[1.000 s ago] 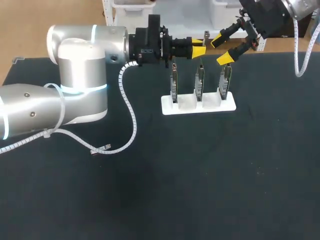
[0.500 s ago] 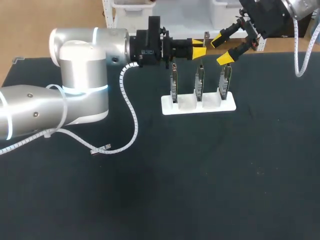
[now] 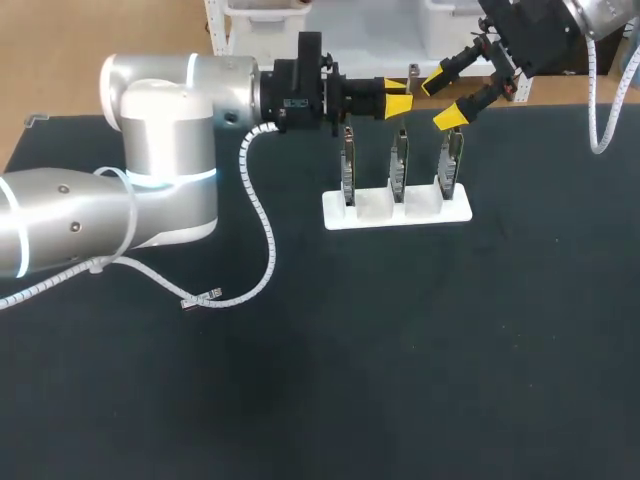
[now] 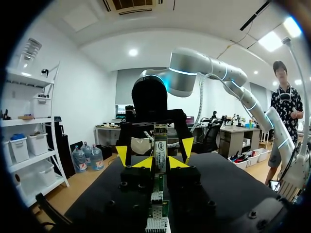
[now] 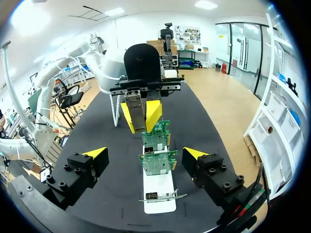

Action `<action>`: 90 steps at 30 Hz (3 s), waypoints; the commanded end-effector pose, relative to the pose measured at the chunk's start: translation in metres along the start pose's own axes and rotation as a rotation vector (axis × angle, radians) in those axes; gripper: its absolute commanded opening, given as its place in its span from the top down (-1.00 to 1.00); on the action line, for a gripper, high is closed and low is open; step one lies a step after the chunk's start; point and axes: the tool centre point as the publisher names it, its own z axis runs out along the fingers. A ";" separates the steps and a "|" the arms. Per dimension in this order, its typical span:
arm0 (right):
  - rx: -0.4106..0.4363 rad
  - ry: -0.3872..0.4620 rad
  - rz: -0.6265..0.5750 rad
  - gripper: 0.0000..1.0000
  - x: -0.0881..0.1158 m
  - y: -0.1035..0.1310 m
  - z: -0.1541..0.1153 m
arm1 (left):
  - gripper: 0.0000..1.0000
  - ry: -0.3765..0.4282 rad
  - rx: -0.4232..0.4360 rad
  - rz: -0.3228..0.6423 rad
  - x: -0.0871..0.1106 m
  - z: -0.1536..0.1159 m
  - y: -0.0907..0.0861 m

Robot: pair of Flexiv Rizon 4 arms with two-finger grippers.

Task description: Pick up the optical module with the left hand, and insert it into the network port with the right hand.

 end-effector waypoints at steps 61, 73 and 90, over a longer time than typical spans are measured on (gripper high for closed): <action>0.004 0.000 -0.001 -1.00 0.000 0.002 0.000 | 1.00 0.017 0.020 -0.039 0.009 0.000 0.004; 0.004 0.000 -0.001 -1.00 0.000 0.002 0.000 | 1.00 0.026 0.012 -0.049 0.009 0.000 0.004; 0.020 0.011 -0.046 -1.00 -0.013 -0.008 -0.003 | 1.00 0.026 0.012 -0.049 0.009 0.000 0.004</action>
